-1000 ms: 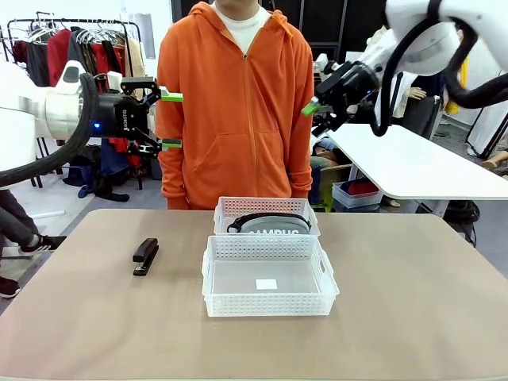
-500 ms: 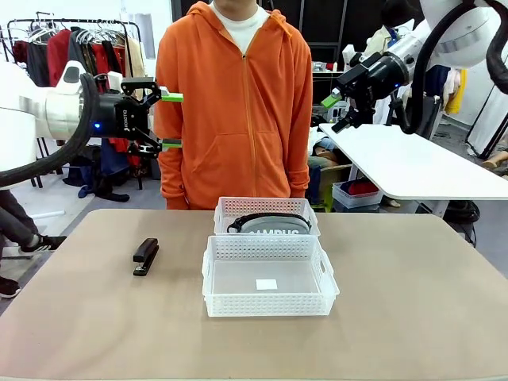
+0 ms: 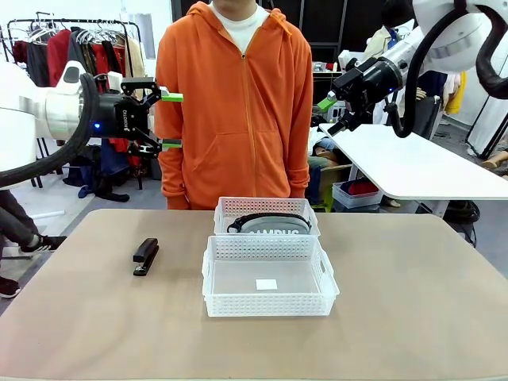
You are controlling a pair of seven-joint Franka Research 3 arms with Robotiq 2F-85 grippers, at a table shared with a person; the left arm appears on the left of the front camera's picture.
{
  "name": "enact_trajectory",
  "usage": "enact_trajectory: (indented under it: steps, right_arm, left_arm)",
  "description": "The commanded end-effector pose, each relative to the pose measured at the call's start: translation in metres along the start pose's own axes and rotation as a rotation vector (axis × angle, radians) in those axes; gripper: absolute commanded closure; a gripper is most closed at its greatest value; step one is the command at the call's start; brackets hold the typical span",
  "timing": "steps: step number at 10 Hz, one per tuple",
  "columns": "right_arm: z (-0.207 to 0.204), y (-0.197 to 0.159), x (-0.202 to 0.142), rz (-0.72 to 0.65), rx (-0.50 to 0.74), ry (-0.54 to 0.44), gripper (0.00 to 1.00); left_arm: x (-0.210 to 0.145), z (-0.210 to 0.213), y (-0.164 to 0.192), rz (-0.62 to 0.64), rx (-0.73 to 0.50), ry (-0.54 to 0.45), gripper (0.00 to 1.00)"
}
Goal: Distribute items into two baskets.
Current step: Pick up the Stapler that the person points to.
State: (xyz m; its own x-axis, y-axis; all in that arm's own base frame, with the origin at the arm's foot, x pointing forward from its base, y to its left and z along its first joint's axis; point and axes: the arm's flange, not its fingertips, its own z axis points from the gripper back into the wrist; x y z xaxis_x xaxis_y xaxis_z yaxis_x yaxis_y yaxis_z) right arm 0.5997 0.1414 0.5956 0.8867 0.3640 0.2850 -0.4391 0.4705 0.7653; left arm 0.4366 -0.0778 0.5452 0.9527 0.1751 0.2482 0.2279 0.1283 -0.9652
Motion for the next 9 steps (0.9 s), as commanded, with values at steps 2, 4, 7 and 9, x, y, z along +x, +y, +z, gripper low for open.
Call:
enact_trajectory:
  steps: [2, 4, 7, 9]
  right_arm:
    - [0.011, 0.0, -0.06, -0.225, 0.111, -0.166, 0.0]
    - [0.022, 0.005, -0.091, -0.262, 0.187, -0.253, 0.0]
    - [0.039, -0.004, -0.124, -0.36, 0.28, -0.418, 0.0]
    - [0.038, -0.011, -0.135, -0.392, 0.326, -0.451, 0.0]
  left_arm:
    - [0.0, 0.0, -0.002, -0.003, -0.007, 0.002, 0.0]
    - [0.0, 0.0, -0.002, -0.003, -0.007, 0.002, 0.0]
    - [0.0, 0.0, -0.002, -0.003, -0.007, 0.002, 0.0]
    - [0.0, 0.0, -0.002, -0.003, -0.007, 0.002, 0.0]
